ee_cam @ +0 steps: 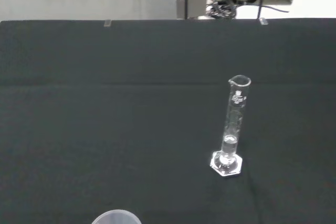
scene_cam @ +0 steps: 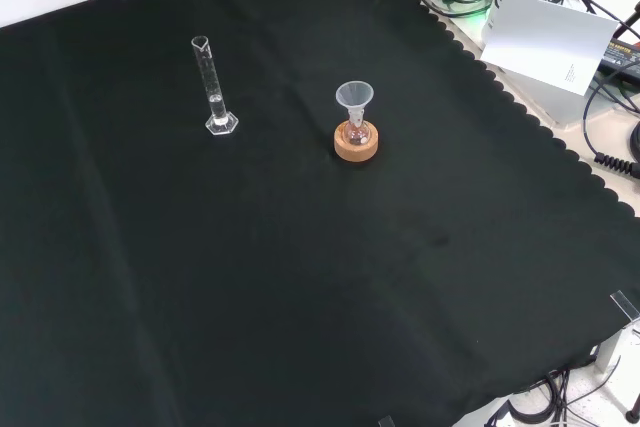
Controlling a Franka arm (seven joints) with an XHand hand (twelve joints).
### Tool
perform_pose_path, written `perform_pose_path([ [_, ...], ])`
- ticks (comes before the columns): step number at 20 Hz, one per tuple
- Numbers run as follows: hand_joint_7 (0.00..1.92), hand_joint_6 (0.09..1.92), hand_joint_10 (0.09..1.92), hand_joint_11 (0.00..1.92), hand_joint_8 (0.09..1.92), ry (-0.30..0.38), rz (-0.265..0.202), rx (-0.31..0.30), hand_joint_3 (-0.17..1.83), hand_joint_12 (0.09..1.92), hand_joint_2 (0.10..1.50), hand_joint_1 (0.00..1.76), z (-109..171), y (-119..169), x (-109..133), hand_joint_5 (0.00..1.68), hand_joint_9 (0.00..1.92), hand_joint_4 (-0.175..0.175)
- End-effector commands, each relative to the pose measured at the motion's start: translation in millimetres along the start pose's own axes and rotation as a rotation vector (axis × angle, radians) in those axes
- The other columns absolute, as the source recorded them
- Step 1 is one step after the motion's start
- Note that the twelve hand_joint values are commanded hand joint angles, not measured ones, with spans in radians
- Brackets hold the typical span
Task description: Pick up the graduated cylinder.
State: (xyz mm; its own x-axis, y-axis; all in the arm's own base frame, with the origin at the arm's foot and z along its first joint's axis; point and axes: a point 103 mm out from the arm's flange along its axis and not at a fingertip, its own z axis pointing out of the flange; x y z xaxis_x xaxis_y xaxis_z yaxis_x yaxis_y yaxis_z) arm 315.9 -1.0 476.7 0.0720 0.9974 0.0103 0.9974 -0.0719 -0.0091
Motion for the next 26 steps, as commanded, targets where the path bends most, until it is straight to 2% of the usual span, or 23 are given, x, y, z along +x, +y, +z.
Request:
perform_pose_path([
  [1,0.04,0.09,0.09,0.17,0.53,0.001,0.067,0.023,0.03,1.35,1.37,0.08,17.9,7.7,-12.2,0.29,0.47,-0.016],
  [9,0.04,0.09,0.09,0.17,0.53,0.036,0.099,0.049,0.03,1.35,1.36,0.09,58.3,32.0,-40.3,0.29,0.47,-0.017],
  [13,0.05,0.09,0.09,0.17,0.52,0.077,0.098,0.055,0.02,1.35,1.35,0.11,84.2,58.5,-63.6,0.29,0.48,-0.018],
  [19,0.07,0.09,0.09,0.18,0.53,0.102,0.062,0.016,0.02,1.35,1.33,0.14,115.8,100.0,-89.3,0.3,0.49,-0.023],
  [26,0.12,0.09,0.15,0.19,0.57,0.146,0.011,0.012,-0.01,1.36,1.28,0.24,150.8,142.9,-98.4,0.31,0.5,-0.03],
])
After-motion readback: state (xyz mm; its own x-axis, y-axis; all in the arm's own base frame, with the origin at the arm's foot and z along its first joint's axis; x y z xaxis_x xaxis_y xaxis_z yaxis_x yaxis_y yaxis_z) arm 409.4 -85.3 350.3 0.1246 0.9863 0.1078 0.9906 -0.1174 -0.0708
